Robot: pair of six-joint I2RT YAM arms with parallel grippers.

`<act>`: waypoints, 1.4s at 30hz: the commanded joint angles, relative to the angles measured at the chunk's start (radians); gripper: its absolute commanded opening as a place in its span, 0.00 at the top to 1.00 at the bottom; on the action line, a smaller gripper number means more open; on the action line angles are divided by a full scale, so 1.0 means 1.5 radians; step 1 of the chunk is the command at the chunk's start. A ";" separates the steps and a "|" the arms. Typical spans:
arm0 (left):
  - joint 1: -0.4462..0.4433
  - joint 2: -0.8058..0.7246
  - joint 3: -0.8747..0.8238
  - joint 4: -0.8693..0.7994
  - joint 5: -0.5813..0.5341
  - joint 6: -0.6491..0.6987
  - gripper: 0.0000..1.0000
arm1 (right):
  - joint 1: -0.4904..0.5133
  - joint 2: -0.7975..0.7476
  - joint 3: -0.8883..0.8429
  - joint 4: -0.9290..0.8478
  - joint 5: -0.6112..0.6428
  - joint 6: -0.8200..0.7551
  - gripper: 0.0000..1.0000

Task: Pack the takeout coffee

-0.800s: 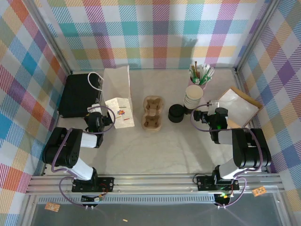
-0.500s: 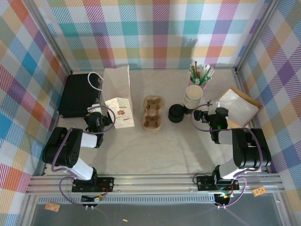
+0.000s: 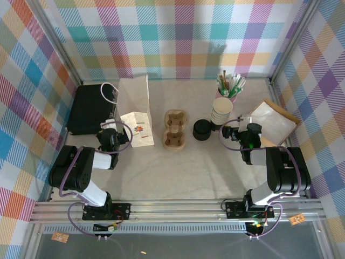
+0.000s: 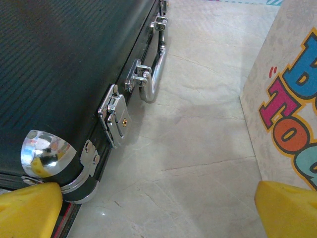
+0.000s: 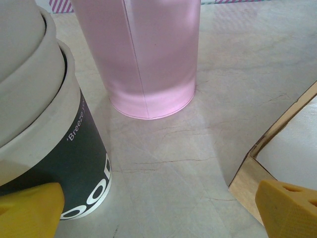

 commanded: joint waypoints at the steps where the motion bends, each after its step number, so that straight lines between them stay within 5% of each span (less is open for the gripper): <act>1: -0.002 0.005 0.015 0.033 -0.006 0.005 0.00 | -0.004 0.009 0.014 0.026 -0.015 0.010 0.01; 12: -0.003 -0.114 -0.055 0.058 -0.035 0.000 0.00 | -0.005 -0.038 0.006 0.001 0.016 0.025 0.01; 17: -0.002 -0.227 -0.068 -0.056 -0.049 0.019 0.00 | -0.005 -0.096 0.011 -0.067 0.040 0.040 0.01; 22: -0.003 -0.402 -0.051 -0.265 -0.126 -0.024 0.00 | -0.005 -0.191 0.093 -0.375 0.076 0.110 0.03; 26: -0.002 -0.548 0.002 -0.451 -0.157 -0.067 0.04 | -0.005 -0.273 0.112 -0.514 0.081 0.164 0.09; 33: -0.004 -0.638 0.263 -0.793 -0.110 -0.115 0.19 | -0.005 -0.362 0.276 -0.836 0.117 0.246 0.30; 39: -0.036 -0.468 0.618 -1.056 -0.008 -0.126 0.27 | -0.005 -0.312 0.501 -1.065 0.061 0.235 0.36; 42: -0.137 -0.351 0.786 -1.147 -0.017 -0.111 0.29 | -0.001 -0.258 0.627 -1.176 0.024 0.218 0.37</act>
